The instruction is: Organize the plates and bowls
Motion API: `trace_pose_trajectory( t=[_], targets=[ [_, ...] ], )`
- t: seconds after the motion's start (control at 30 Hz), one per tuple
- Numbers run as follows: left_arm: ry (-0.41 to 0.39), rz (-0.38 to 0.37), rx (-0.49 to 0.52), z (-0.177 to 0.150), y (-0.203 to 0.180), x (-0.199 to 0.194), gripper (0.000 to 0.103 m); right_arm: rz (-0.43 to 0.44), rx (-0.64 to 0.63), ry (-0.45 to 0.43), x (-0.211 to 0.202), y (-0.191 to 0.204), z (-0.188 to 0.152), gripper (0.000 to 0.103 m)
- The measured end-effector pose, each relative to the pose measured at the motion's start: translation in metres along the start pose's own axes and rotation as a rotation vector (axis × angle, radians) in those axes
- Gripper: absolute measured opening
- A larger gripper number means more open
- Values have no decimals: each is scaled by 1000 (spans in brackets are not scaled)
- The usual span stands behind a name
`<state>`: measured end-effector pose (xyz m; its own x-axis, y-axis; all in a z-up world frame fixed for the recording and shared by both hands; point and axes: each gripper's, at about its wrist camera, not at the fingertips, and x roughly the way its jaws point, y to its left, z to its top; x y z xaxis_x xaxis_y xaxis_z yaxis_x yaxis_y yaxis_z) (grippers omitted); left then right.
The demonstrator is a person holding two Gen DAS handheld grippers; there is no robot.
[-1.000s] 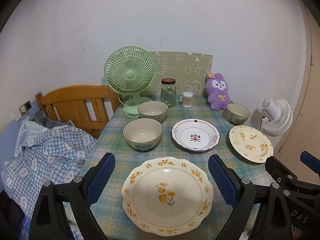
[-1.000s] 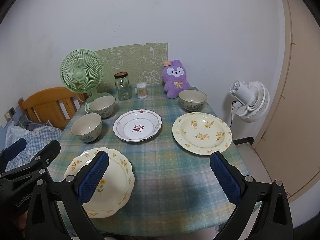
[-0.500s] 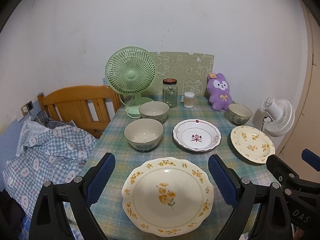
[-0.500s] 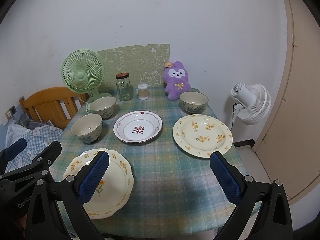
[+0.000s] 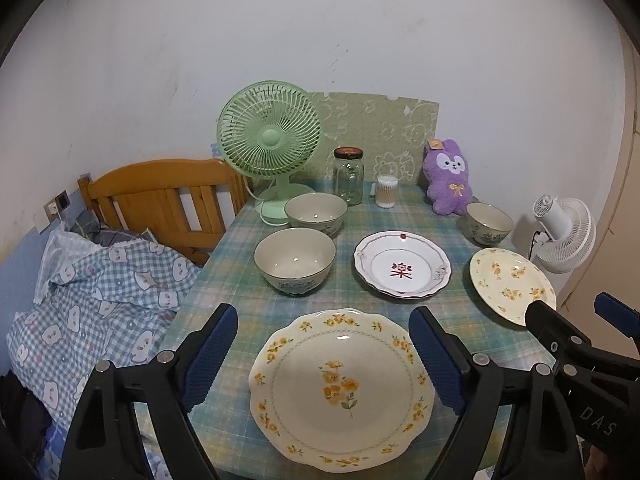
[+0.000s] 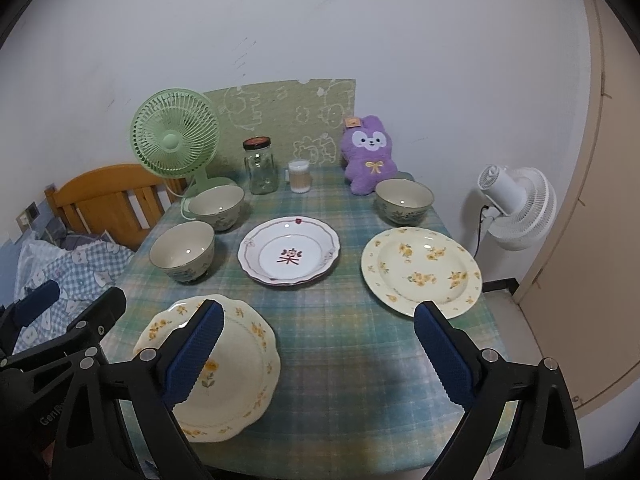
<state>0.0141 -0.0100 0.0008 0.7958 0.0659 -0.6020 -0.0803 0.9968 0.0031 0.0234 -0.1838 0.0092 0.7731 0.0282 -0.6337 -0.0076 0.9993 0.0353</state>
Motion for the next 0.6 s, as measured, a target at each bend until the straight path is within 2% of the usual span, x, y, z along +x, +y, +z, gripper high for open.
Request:
trace_pose_trajectory(
  t=[0.3,0.6],
  targets=[
    [51,-5,4,8,13,31,83,1,-1,54,28,19,8,95],
    [163,-16,23,-13,26,89,75,0,7,168,87,38,-15,91]
  ],
)
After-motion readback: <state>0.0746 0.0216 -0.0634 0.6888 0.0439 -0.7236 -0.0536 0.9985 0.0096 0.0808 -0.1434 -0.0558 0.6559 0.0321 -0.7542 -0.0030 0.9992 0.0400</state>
